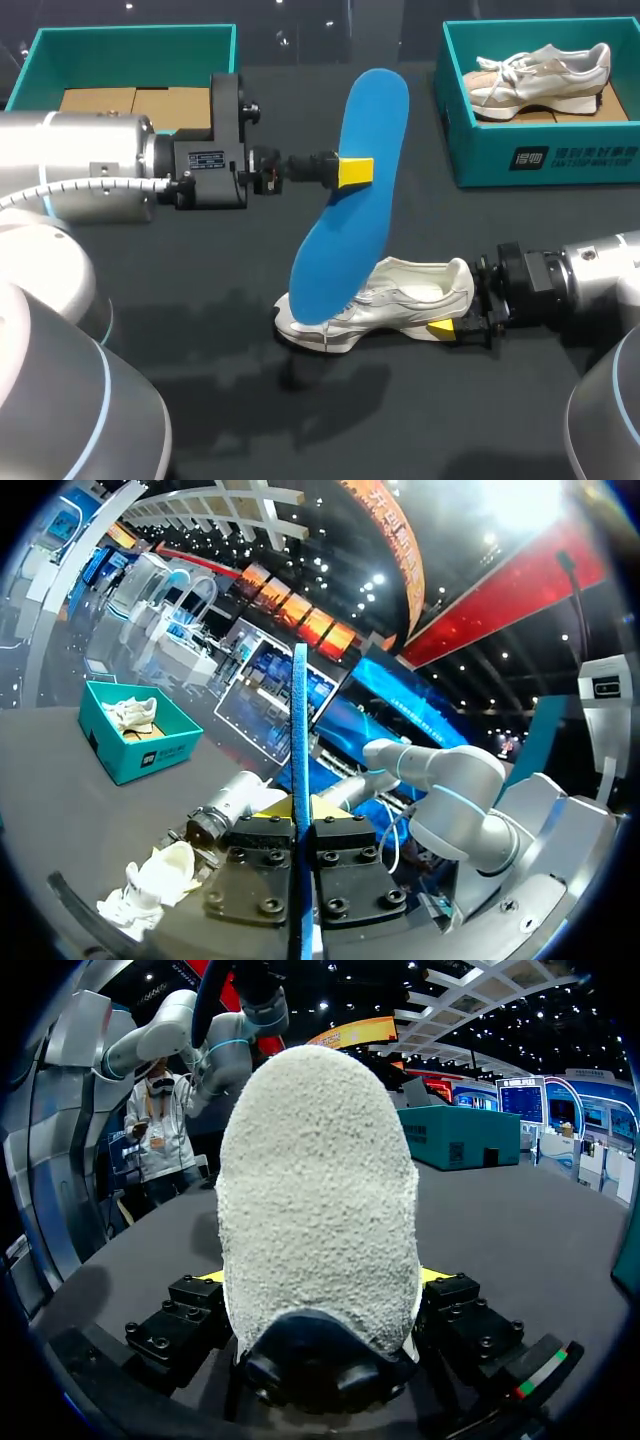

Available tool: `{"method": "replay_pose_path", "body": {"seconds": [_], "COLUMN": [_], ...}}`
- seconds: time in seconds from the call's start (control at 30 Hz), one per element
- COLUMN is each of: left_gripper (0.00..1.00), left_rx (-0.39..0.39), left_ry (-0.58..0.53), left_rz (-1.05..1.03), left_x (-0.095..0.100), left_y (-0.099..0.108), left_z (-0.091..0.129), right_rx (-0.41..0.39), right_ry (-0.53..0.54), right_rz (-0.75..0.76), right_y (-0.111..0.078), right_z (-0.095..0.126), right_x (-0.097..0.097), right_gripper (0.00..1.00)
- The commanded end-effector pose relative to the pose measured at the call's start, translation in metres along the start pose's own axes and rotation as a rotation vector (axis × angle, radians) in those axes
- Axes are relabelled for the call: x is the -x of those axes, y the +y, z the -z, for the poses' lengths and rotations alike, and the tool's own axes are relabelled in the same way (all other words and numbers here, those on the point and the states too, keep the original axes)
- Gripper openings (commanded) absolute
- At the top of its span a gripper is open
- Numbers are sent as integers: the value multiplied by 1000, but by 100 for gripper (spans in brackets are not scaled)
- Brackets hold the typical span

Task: Take the shoe out of the shoebox, open the shoe tongue, remove and reinsert the insole, then place the shoe into the shoebox

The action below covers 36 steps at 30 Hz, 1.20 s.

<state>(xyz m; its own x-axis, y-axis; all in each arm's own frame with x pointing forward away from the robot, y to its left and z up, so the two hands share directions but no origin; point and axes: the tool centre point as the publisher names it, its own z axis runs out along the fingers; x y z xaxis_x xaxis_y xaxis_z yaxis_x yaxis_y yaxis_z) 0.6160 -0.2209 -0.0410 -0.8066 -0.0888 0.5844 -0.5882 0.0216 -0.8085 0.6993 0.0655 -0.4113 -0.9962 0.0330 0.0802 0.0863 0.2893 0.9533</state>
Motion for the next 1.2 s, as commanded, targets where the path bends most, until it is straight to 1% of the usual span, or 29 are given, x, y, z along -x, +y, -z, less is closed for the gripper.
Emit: {"method": "replay_pose_path", "body": {"seconds": [0.03,0.17,0.2,0.23,0.27,0.3,0.37,0.43,0.67,0.77,0.8,0.87,0.9,1.03,1.1,1.17,1.2], "left_gripper": [0,0,0,0,0,0,0,0,0,0,0,0,0,0,0,0,0], "left_rx": [-14,-19,-19,-19,-19,-19,-19,-19,-19,-19,-19,-19,-19,-19,-19,-19,-19], "left_ry": [13,23,23,23,23,23,23,23,23,23,23,23,23,23,23,23,23], "left_rz": [1,4,4,4,4,4,4,4,4,4,4,4,4,4,4,4,4], "left_x": [-1,-1,-1,-1,-1,-1,-1,-1,-1,-1,-1,-1,-1,-1,-1,-1,-1], "left_y": [6,7,7,7,7,7,7,7,7,7,7,7,7,7,7,7,7], "left_z": [2,3,3,3,3,3,3,3,3,3,3,3,3,3,3,3,3], "right_rx": [-2,-2,-2,-9,-18,-28,-32,-52,-148,-214,-258,-292,-326,-421,-497,-534,-568], "right_ry": [0,0,0,2,0,-3,-3,-9,-18,-24,-23,-30,-32,-37,-39,-36,-38], "right_rz": [0,0,0,0,-4,-4,0,0,-3,-12,-17,-16,-18,-25,-38,-42,-50], "right_y": [0,0,0,0,0,0,0,0,-1,0,1,3,3,7,9,12,13], "right_z": [-1,-1,-1,-1,0,0,2,5,20,28,33,39,44,53,57,60,61], "right_x": [-1,-1,-1,-1,0,0,-1,-1,-3,-3,-3,-2,-2,-2,-3,-3,-3], "right_gripper": [0,0,11,33,76,100,100,100,100,100,100,100,100,100,100,100,100]}}
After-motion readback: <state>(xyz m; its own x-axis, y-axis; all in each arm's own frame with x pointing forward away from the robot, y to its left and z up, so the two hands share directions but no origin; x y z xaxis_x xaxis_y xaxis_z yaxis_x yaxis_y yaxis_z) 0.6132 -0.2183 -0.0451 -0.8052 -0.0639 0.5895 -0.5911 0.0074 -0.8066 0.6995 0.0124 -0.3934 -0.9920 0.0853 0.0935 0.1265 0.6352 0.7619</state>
